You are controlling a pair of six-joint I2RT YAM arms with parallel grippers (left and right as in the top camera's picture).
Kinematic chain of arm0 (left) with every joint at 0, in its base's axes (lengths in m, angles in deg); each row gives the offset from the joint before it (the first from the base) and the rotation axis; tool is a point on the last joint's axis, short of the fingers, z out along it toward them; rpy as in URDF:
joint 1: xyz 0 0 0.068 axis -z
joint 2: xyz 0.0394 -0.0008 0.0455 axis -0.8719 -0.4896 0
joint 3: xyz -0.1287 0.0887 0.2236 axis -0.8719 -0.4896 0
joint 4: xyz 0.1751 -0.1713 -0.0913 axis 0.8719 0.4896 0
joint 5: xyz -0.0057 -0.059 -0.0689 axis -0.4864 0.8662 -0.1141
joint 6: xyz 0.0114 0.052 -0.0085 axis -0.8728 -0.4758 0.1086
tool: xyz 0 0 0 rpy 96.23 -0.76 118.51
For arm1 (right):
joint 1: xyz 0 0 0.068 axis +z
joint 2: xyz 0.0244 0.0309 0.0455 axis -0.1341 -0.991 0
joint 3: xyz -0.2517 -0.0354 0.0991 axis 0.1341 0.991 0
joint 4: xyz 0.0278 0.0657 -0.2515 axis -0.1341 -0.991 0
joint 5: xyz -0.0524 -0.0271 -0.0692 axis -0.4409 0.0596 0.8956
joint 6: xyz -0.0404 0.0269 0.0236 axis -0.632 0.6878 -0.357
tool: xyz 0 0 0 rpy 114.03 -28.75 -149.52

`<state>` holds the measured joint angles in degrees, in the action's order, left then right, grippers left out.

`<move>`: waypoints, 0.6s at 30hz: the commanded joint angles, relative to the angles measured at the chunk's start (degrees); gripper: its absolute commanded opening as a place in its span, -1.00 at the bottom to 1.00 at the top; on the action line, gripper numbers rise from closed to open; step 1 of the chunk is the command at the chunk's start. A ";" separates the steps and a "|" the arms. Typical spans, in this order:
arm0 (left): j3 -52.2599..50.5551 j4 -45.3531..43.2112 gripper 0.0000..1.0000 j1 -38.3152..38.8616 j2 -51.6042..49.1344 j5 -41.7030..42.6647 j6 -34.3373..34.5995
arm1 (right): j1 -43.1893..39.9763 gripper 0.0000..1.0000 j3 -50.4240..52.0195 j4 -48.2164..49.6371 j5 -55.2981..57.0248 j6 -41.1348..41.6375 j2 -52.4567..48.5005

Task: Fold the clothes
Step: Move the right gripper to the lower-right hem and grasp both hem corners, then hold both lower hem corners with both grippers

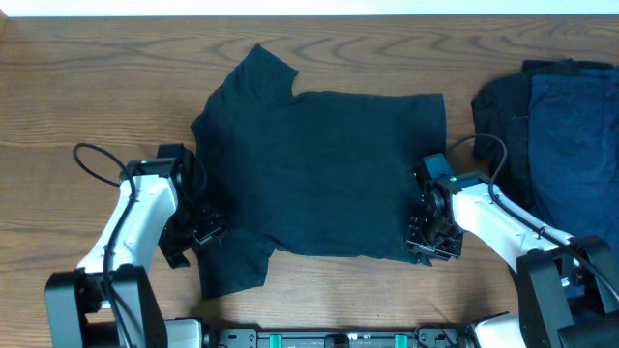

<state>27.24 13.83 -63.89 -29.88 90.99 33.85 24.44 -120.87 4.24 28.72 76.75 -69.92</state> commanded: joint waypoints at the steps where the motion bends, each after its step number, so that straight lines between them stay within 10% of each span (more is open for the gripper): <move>1: -0.13 -0.35 0.48 0.17 -1.20 -0.87 -1.33 | -0.26 -0.31 2.01 2.75 3.19 -1.16 -2.45; 18: -11.23 -14.51 0.34 0.17 -2.03 8.57 8.17 | -0.26 -0.21 2.01 2.75 3.19 -2.23 -2.45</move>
<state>16.97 0.04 -63.89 -31.39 98.86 39.23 24.44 -120.89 4.42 28.13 76.23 -69.92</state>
